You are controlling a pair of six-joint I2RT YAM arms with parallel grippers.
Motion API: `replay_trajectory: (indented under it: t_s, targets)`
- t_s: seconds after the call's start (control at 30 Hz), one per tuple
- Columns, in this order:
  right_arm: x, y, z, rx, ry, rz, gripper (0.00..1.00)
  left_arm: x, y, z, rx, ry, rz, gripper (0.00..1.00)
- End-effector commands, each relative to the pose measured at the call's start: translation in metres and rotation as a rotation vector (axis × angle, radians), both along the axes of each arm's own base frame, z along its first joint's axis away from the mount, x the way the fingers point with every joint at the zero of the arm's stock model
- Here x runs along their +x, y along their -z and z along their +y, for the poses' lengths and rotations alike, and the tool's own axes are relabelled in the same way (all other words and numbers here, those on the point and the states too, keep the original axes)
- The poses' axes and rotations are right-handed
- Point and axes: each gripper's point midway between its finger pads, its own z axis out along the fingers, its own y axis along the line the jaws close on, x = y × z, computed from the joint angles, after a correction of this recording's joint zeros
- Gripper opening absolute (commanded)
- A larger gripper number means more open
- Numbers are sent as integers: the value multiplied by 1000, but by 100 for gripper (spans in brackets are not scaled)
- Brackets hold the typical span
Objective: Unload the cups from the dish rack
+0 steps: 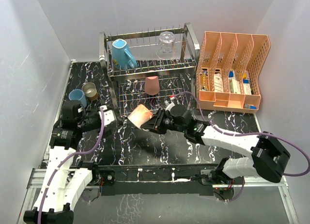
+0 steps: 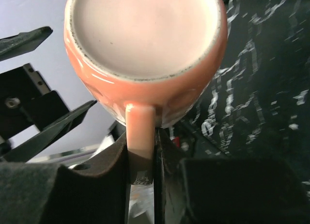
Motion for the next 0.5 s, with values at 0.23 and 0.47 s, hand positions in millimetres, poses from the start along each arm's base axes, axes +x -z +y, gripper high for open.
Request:
replay_trajectory:
  t_s: [0.23, 0.47]
  targets:
    - [-35, -100, 42, 545, -177, 151, 8, -9, -9, -19, -46, 141, -89, 88]
    - [-46, -111, 58, 632, -226, 217, 8, -5, 3, -21, -35, 148, -49, 80]
